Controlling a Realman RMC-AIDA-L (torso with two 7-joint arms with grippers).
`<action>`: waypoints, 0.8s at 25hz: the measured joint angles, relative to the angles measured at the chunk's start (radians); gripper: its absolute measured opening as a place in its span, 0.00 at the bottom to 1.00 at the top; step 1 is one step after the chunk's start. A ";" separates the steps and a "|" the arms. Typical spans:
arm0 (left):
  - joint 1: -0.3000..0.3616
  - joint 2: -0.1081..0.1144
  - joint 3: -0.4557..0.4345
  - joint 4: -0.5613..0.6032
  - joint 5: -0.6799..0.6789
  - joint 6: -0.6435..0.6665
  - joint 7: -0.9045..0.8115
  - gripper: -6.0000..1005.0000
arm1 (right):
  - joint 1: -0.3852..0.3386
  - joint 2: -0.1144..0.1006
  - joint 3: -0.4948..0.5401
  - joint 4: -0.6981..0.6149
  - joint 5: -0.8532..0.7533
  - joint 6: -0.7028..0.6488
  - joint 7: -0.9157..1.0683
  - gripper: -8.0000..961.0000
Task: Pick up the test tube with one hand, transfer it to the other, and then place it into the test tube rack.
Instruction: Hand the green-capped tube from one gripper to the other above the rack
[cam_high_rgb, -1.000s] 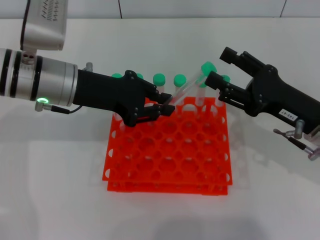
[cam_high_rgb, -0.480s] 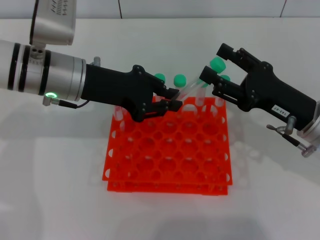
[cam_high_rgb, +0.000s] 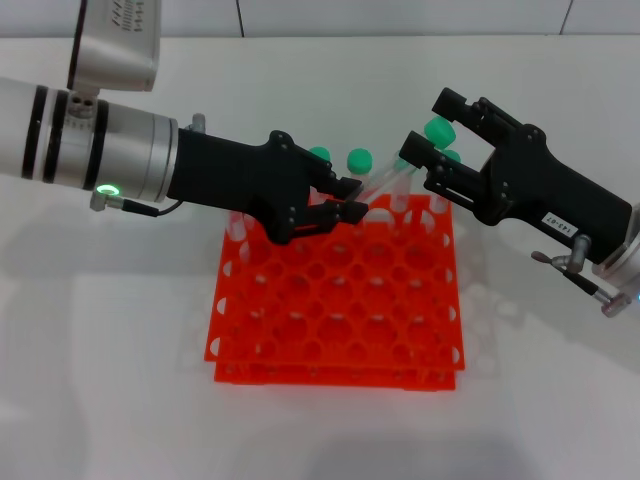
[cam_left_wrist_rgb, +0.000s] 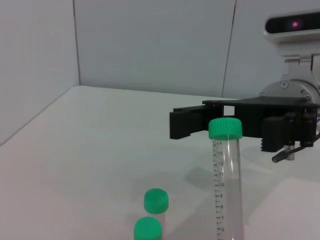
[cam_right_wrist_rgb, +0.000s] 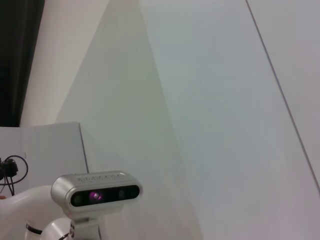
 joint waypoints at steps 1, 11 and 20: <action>-0.001 0.000 0.000 0.000 0.000 0.000 0.000 0.20 | 0.000 0.000 0.000 0.000 0.000 0.000 -0.001 0.79; -0.008 0.000 0.000 0.000 0.000 0.000 0.000 0.20 | -0.002 0.000 0.000 0.001 -0.001 0.001 -0.005 0.65; -0.010 0.000 0.000 0.000 0.000 -0.002 0.001 0.20 | -0.001 0.000 0.000 -0.005 0.005 0.004 -0.005 0.65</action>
